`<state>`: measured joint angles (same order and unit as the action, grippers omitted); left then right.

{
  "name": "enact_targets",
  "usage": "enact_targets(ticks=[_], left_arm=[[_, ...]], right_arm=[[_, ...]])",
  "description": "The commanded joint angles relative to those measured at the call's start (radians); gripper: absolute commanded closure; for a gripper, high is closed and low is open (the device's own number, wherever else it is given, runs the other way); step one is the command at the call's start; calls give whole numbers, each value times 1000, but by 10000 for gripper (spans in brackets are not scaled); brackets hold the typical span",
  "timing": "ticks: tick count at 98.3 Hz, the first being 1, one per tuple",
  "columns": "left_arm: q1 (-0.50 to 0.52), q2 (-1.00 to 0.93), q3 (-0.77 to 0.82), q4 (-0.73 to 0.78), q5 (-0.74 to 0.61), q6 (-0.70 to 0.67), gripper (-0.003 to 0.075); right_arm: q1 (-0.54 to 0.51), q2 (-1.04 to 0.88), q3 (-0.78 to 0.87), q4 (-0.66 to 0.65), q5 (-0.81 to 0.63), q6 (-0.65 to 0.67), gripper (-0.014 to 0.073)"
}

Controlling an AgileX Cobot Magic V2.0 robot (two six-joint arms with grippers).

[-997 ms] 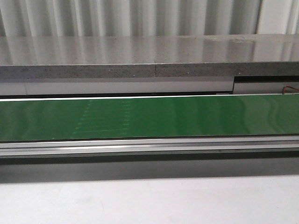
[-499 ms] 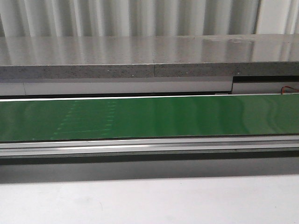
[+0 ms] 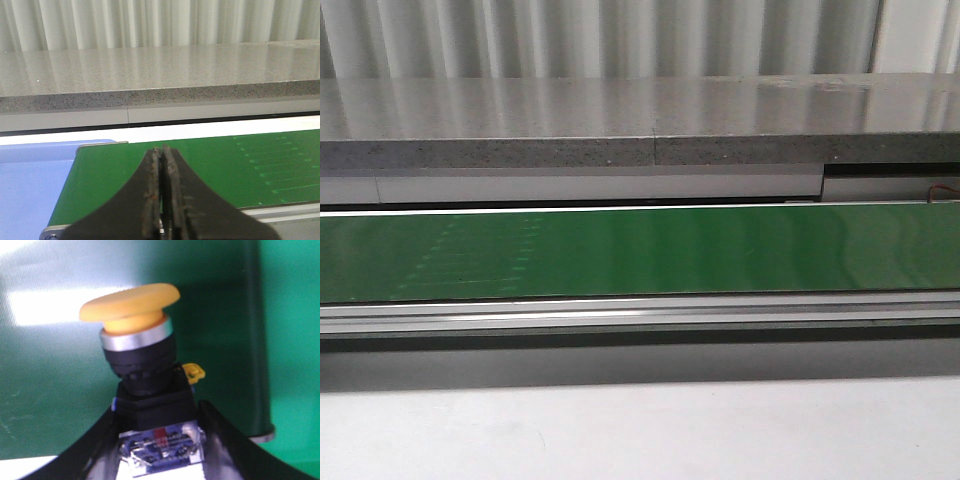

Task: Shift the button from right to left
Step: 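Close the right gripper on the button's blue base and lift it, then place the button on the conveyor belt and open the right gripper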

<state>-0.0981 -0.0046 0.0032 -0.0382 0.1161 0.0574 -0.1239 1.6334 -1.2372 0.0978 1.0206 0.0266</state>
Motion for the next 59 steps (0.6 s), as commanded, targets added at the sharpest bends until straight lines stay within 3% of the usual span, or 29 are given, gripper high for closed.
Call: enact_targets(ticks=[1,16,30,59], left_arm=[[1,-30,39,-3,-75,-10,741],[1,-30,39,-3,-75,-10,741],[1,-30,39,-3,-75,-10,741],[1,-30,39,-3,-75,-10,741]], right_arm=[[5,-19,-14,3,-40,11,501],[5,17,-14,3,-48,23,488],[5,27,-14,3,-48,24,413],[7,-4,-14,5,-63,2,-22]])
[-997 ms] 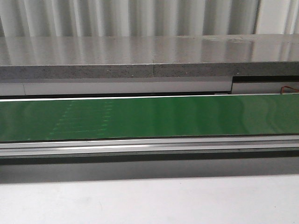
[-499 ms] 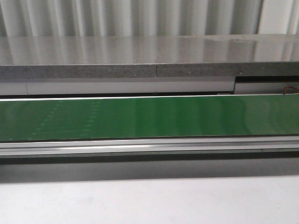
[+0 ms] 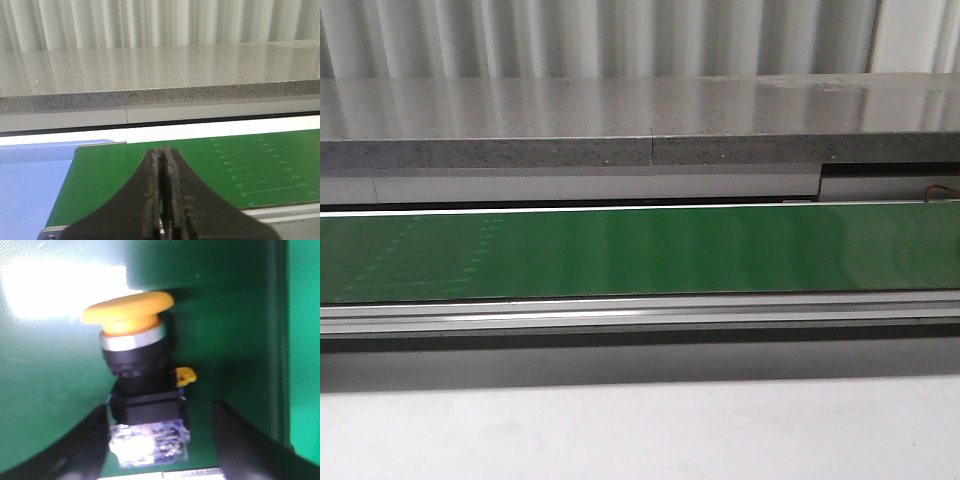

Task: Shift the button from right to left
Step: 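Place the button on the conveyor belt and open the right gripper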

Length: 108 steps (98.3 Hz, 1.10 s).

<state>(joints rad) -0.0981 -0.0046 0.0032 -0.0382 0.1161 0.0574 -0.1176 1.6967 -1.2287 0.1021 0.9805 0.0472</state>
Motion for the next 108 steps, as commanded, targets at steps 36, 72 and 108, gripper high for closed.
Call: enact_targets(ticks=[36,72,108], left_arm=[[1,-30,39,-3,-75,-10,741],[1,-30,39,-3,-75,-10,741],[1,-30,39,-3,-77,-10,741]], right_arm=[[49,-234,-13,5,-20,-156,207],[115,-433,143,5,-83,-173,659],[214,-711,364,5,-192,-222,659]])
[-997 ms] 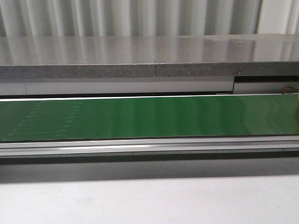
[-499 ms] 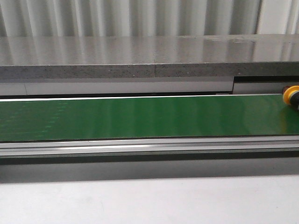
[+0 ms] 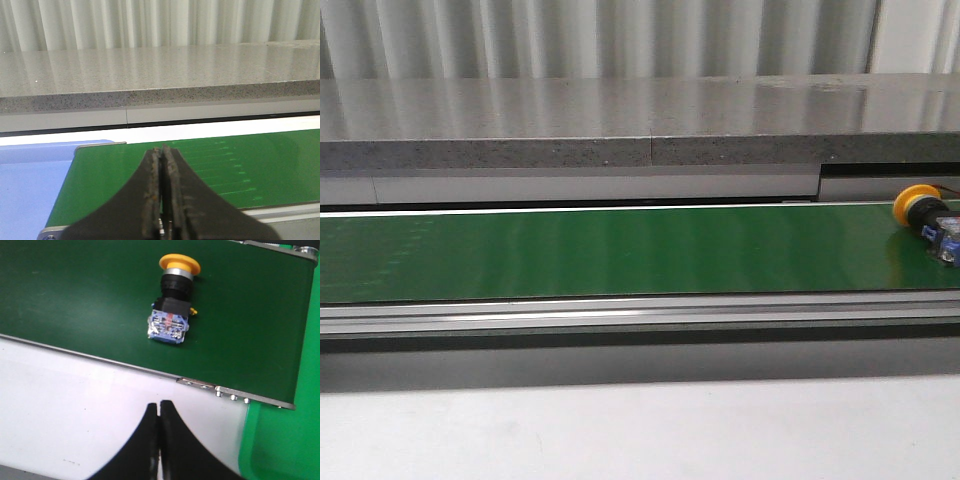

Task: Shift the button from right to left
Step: 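Place the button on the conveyor belt and open the right gripper, then lower the left gripper onto the button on the belt and grasp it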

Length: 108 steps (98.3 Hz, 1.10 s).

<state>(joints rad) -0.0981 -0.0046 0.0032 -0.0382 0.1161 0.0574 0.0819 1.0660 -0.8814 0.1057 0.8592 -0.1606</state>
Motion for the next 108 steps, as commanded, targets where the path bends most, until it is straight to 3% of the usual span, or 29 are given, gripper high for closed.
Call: enact_targets(ticks=[1,75,108], left_arm=[[1,-30,39,-3,-77,-10,741],[1,-30,39,-3,-77,-10,741],[1,-30,39,-3,-81,-10,741]], right_arm=[[16,-87,25,2,-72,-14,659],[23,-817,357,2,-147,-14,659],[23,-888,371,-5,-179,-14,659]])
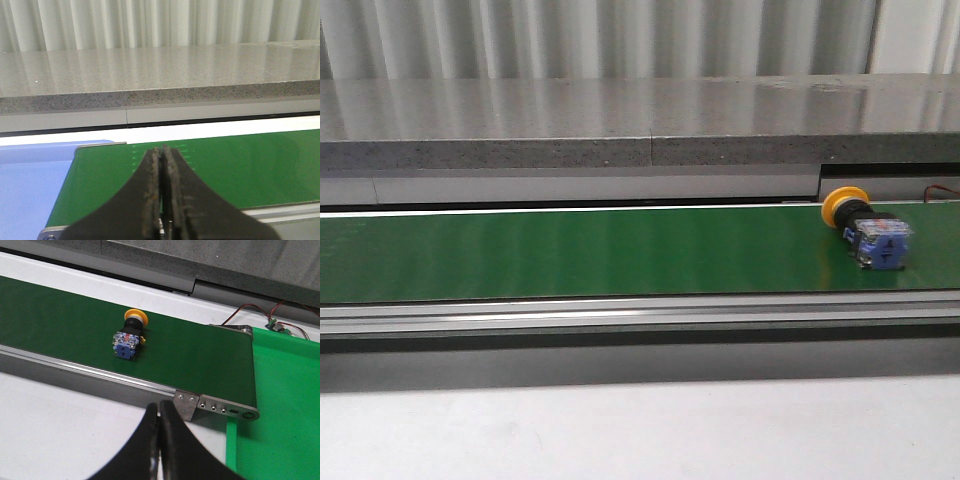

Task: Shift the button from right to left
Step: 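Lower the left gripper onto the button on the belt and grasp it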

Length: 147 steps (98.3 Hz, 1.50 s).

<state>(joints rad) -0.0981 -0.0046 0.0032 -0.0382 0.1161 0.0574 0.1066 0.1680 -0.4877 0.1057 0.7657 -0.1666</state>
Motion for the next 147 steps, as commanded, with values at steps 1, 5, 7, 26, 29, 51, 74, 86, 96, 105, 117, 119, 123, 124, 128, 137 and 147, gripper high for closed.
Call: enact_targets(ticks=[1,5,7,26,29,51,74,86,96,105,117,119,123,124,128,137,147], left_arm=[[1,-30,39,-3,-81,-10,741],[1,-30,39,-3,-98,-10,741],[1,-30,36,-3,-104,-10,741],[1,-12,-62,38,-26,-10,741],[1,-1,-84,51,-3,-10,741],[1,163,-261,59,169,-10,741],[1,409,-471,23,420,-10,741],[1,533,-552,20,497,-10,722],[1,611,-599,11,520,-10,594],[1,659,-619,9,513,-8,375],[1,697,-622,9,488,-8,137],[1,703,-622,9,488,-8,120],[1,710,-622,9,488,-8,110],[1,711,-622,9,488,-8,111],[1,717,-622,9,488,-8,116],[1,734,-622,11,484,-8,127],[1,745,-622,-20,477,-8,141]], right_arm=[[-1,10,-23,-5,-86,-8,659],[-1,10,-23,-5,-83,-8,659],[-1,10,-23,-5,-83,-8,659],[-1,10,-23,-5,-83,-8,659],[-1,10,-23,-5,-83,-8,659],[-1,10,-23,-5,-83,-8,659],[-1,10,-23,-5,-83,-8,659],[-1,10,-23,-5,-83,-8,659],[-1,10,-23,-5,-83,-8,659],[-1,10,-23,-5,-83,-8,659],[-1,10,-23,-5,-83,-8,659],[-1,10,-23,-5,-83,-8,659],[-1,10,-23,-5,-83,-8,659],[-1,10,-23,-5,-83,-8,659],[-1,10,-23,-5,-83,-8,659],[-1,10,-23,-5,-83,-8,659],[-1,10,-23,-5,-83,-8,659]])
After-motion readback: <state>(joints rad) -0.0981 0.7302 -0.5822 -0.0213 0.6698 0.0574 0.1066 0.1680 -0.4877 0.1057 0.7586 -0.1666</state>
